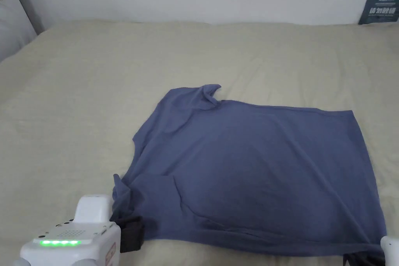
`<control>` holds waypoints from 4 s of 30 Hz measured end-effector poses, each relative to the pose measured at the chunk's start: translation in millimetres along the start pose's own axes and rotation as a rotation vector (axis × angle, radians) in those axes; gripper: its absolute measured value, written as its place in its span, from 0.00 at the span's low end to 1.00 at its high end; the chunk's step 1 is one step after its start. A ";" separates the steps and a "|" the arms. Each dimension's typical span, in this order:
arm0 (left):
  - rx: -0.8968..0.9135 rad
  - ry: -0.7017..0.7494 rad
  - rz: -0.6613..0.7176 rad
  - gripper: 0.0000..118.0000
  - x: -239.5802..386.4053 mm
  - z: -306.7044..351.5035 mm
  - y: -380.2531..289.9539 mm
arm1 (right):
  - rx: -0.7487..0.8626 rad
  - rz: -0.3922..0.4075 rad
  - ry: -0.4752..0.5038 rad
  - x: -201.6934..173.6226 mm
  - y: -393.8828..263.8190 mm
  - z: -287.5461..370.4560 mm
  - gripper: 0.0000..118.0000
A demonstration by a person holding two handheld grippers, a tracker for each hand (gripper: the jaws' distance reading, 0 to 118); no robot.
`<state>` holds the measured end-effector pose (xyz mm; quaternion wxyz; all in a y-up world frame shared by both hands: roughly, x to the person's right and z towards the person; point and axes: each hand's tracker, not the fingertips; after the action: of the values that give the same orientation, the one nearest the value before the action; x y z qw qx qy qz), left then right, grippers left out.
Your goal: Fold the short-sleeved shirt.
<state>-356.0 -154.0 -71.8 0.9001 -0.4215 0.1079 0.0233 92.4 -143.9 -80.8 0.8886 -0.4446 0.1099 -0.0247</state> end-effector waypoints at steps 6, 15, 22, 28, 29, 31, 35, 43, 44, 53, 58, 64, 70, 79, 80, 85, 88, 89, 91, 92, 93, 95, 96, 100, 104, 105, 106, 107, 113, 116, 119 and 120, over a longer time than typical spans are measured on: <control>-0.015 -0.022 0.056 0.43 -8.2 -20.9 2.0 | -0.021 -0.037 0.005 9.7 -1.9 -3.8 0.11; -0.070 -0.024 0.006 0.00 -2.0 -28.8 -9.7 | -0.012 -0.040 -0.027 20.9 -0.1 0.2 0.11; -0.053 -0.016 0.053 0.00 -8.8 -20.6 1.2 | -0.015 -0.122 -0.079 42.1 -1.8 2.7 0.14; -0.042 0.000 0.052 0.00 -8.7 -18.0 10.2 | -0.013 -0.184 -0.059 63.6 -0.9 1.7 0.82; -0.042 -0.001 0.049 0.00 -8.3 -17.7 10.3 | -0.013 -0.188 -0.061 65.2 0.7 0.8 0.82; -0.041 0.007 0.042 0.00 -7.4 -17.2 10.6 | -0.027 -0.184 -0.078 68.3 7.5 -7.0 0.82; -0.049 0.013 0.019 0.00 -5.3 -19.0 10.9 | -0.052 -0.140 -0.124 73.7 17.9 -27.4 0.82; -0.066 0.004 0.031 0.00 -5.9 -22.9 13.6 | -0.136 -0.257 -0.073 91.8 18.1 -57.4 0.27; -0.066 0.006 0.028 0.00 -6.1 -23.8 14.3 | -0.126 -0.249 -0.066 91.6 17.0 -57.9 0.23; -0.060 0.008 0.012 0.00 -6.6 -17.7 20.5 | -0.071 -0.139 -0.098 67.8 25.7 -36.1 0.16; -0.004 0.003 0.004 0.00 -8.1 -8.0 43.5 | -0.029 -0.084 -0.089 66.2 55.3 -20.8 0.16; 0.063 -0.032 -0.012 0.00 -8.8 -30.5 97.8 | 0.021 -0.046 -0.102 72.5 110.3 -44.5 0.16; 0.056 -0.039 -0.040 0.00 5.2 -77.7 140.9 | -0.037 -0.083 -0.103 88.5 148.8 -106.7 0.16; -0.033 0.016 -0.141 0.21 20.3 -133.8 152.8 | -0.152 -0.108 -0.109 97.3 163.7 -162.0 0.59; -0.037 0.026 -0.148 0.45 17.4 -140.1 151.7 | -0.153 -0.082 -0.100 96.5 163.4 -160.8 0.75; -0.006 0.002 -0.110 0.84 5.8 -115.9 149.8 | -0.049 -0.033 -0.126 94.5 158.2 -126.9 0.87; 0.065 0.012 -0.085 0.84 0.8 -84.7 144.6 | 0.006 -0.063 -0.115 93.7 147.2 -97.4 0.87; 0.078 -0.008 -0.077 0.82 -0.5 -74.4 142.0 | 0.012 -0.076 -0.103 92.7 142.6 -88.3 0.87; 0.114 -0.045 -0.035 0.64 -2.7 -48.8 130.2 | 0.029 -0.113 -0.066 88.8 128.6 -68.9 0.87; 0.134 -0.067 -0.016 0.46 -4.5 -37.9 124.0 | 0.035 -0.124 -0.048 86.1 121.3 -60.7 0.86; 0.161 -0.073 0.012 0.21 -5.5 -28.6 117.3 | 0.046 -0.126 -0.027 82.7 113.3 -53.0 0.83; 0.160 -0.059 0.028 0.09 -5.2 -16.2 104.4 | 0.070 -0.120 -0.014 71.6 95.0 -38.3 0.61; 0.160 -0.038 0.025 0.01 -3.1 -10.5 94.6 | 0.076 -0.120 -0.023 65.4 87.4 -33.5 0.36; 0.229 0.002 0.042 0.00 5.7 12.7 57.5 | 0.088 -0.141 -0.041 48.4 56.9 -18.4 0.12; 0.147 -0.035 0.106 0.00 10.0 11.1 28.5 | 0.083 -0.174 0.003 43.0 44.9 -19.5 0.06; 0.139 -0.034 0.108 0.00 11.8 11.8 21.8 | 0.079 -0.172 0.004 41.8 43.9 -20.0 0.06; 0.115 -0.030 0.104 0.00 12.3 12.8 17.0 | 0.079 -0.163 -0.008 38.6 43.0 -18.9 0.06; 0.092 -0.044 0.095 0.00 12.2 12.7 12.9 | 0.081 -0.155 -0.003 37.8 42.7 -17.1 0.06; 0.069 -0.017 0.075 0.00 4.2 1.9 12.4 | 0.054 -0.129 -0.019 33.3 48.8 -26.0 0.06; 0.131 0.037 -0.012 0.30 6.9 -9.6 20.3 | 0.051 -0.141 -0.004 32.8 48.5 -26.5 0.06; 0.039 0.015 -0.043 0.99 2.8 -36.0 35.6 | 0.042 -0.156 0.014 31.6 49.5 -31.1 0.06; 0.057 0.006 -0.038 0.96 1.2 -41.4 38.2 | 0.034 -0.152 0.009 30.4 50.2 -32.7 0.06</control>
<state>-367.1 -161.1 -126.5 0.9116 -0.3977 0.1034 0.0020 112.2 -143.6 -145.0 0.8912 -0.4363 0.0793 -0.0959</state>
